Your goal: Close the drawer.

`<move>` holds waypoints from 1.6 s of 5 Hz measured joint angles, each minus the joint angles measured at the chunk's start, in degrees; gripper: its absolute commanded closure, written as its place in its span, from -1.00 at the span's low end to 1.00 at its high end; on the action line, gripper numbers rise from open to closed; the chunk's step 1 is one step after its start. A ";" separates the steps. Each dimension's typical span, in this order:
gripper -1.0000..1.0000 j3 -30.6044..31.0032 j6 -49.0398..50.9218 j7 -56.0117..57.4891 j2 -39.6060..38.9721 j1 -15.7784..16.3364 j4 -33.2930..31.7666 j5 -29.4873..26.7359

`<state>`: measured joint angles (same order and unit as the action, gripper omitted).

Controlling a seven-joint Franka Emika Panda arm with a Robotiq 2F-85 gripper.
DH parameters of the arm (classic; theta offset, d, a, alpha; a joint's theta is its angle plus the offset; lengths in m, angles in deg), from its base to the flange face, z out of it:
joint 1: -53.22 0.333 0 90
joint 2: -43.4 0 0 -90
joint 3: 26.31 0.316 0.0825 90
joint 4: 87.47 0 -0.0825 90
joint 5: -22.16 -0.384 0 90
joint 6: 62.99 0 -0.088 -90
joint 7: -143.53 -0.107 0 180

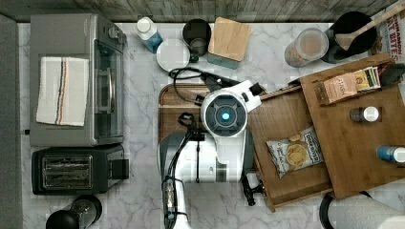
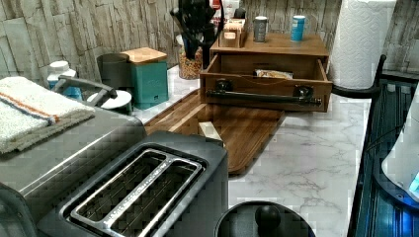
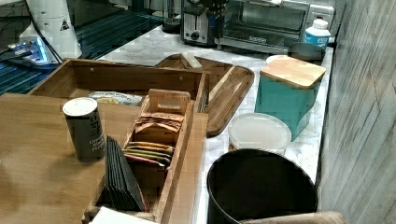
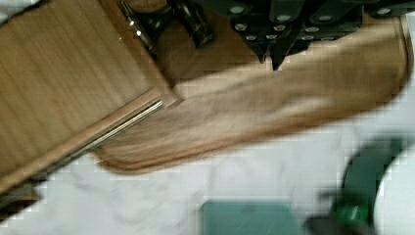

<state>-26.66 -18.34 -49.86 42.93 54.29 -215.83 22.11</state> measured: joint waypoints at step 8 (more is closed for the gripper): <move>1.00 -1.13 -5.62 33.91 3.02 0.44 -23.50 -3.06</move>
<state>-27.79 -23.97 -15.95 45.95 54.73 -239.33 19.05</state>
